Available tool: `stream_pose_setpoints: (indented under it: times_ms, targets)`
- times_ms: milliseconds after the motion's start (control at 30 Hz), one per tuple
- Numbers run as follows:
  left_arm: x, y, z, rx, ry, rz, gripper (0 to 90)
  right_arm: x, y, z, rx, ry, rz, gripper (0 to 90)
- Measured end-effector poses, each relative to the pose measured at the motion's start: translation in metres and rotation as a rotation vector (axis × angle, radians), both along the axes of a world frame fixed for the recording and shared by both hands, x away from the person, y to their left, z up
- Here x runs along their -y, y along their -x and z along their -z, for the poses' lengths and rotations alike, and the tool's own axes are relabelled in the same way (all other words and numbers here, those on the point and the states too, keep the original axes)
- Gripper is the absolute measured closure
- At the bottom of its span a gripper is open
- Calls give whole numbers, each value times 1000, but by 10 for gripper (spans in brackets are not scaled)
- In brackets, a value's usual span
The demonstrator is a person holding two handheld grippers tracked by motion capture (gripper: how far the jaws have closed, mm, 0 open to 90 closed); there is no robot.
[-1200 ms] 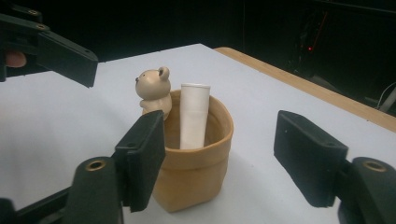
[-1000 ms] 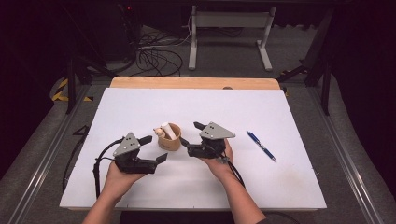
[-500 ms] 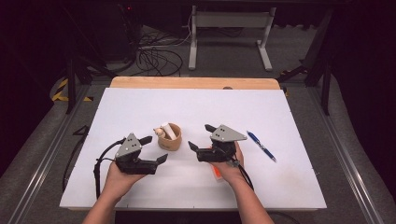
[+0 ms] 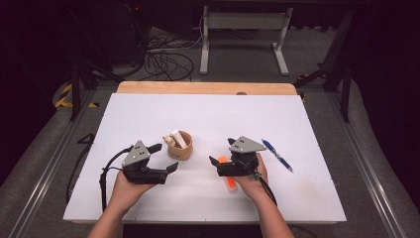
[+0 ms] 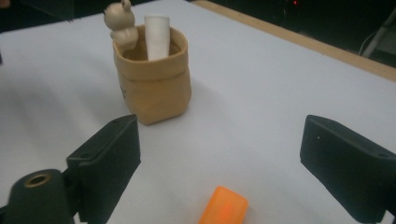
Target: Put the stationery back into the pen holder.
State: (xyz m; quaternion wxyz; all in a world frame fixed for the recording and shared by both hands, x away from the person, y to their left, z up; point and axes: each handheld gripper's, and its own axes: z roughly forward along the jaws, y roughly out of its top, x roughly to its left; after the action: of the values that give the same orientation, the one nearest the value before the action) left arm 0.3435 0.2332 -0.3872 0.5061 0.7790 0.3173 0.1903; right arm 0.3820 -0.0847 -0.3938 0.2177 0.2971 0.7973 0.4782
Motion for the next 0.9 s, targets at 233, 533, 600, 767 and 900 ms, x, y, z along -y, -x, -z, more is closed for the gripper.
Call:
stream_pose_setpoints:
  times_ms: [233, 533, 600, 767, 900]
  targets:
    - [-2, 1, 2, -9, -4, -11, 134, -4, -7, 8, -50, 48, 17, 185]
    - [-5, 3, 2, 3, -12, -26, 133, -8, -14, 12, -115, 110, 63, 255]
    - [-6, 4, 2, -11, -3, -28, 133, -7, -16, 13, -132, 118, 76, 270]
    - [-5, 5, 3, -14, -4, -25, 133, -7, -18, 16, -169, 141, 91, 302]
    - [-7, 8, 3, -8, -12, -27, 133, -12, -18, 16, -187, 165, 90, 336]
